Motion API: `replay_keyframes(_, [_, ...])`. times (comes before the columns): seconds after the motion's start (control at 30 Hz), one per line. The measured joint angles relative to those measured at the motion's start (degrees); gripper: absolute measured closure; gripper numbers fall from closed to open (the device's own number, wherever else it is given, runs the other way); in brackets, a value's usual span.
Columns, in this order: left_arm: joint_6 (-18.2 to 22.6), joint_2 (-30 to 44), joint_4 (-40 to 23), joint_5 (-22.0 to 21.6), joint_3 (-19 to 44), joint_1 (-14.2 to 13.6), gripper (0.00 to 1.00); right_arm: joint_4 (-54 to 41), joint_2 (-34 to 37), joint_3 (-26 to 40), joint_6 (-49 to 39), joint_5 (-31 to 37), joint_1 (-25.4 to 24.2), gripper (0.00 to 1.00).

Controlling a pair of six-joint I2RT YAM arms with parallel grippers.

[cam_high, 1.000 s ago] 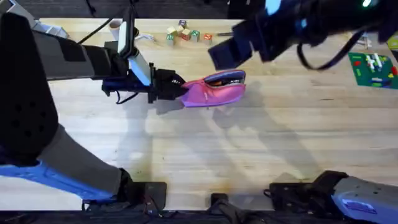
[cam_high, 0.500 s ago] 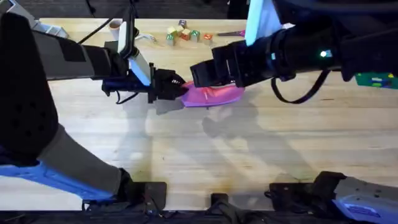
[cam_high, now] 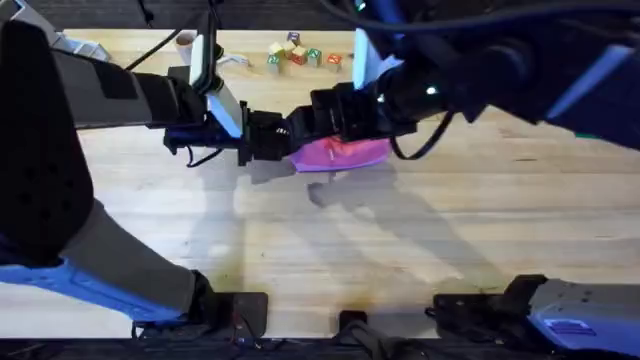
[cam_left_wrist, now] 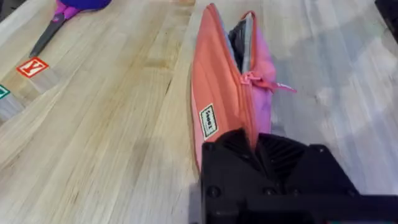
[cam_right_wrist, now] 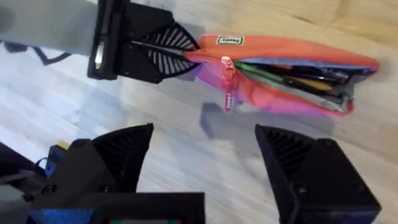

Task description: Unzip the bag, pick up the pens from the table one at a time and place them inside, then zip the bag closed.

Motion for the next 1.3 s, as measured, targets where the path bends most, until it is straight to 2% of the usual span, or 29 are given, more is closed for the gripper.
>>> replay_keyframes(0.13, [0.0,0.0,0.0,0.0,0.0,0.0,0.956,0.3,5.1,0.0,4.1,-0.2,0.0,0.003])
replay_keyframes(0.6, [0.0,0.0,0.0,0.0,0.0,0.0,0.957,3.8,11.9,0.0,4.5,-0.2,0.2,0.007])
replay_keyframes(1.03, [0.0,0.0,0.0,0.0,0.0,0.0,0.957,7.3,14.0,0.0,4.6,2.7,0.2,0.008])
replay_keyframes(1.17, [0.0,0.0,0.0,0.0,0.0,0.0,0.957,7.8,14.0,0.0,4.6,4.1,0.2,0.093])
replay_keyframes(1.2, [0.0,0.0,0.0,0.0,0.0,0.0,0.957,7.9,14.0,0.0,4.6,5.0,0.2,0.233])
replay_keyframes(1.3, [0.0,0.0,0.0,0.0,0.0,0.0,0.957,7.9,14.1,0.0,4.4,6.4,0.2,0.332])
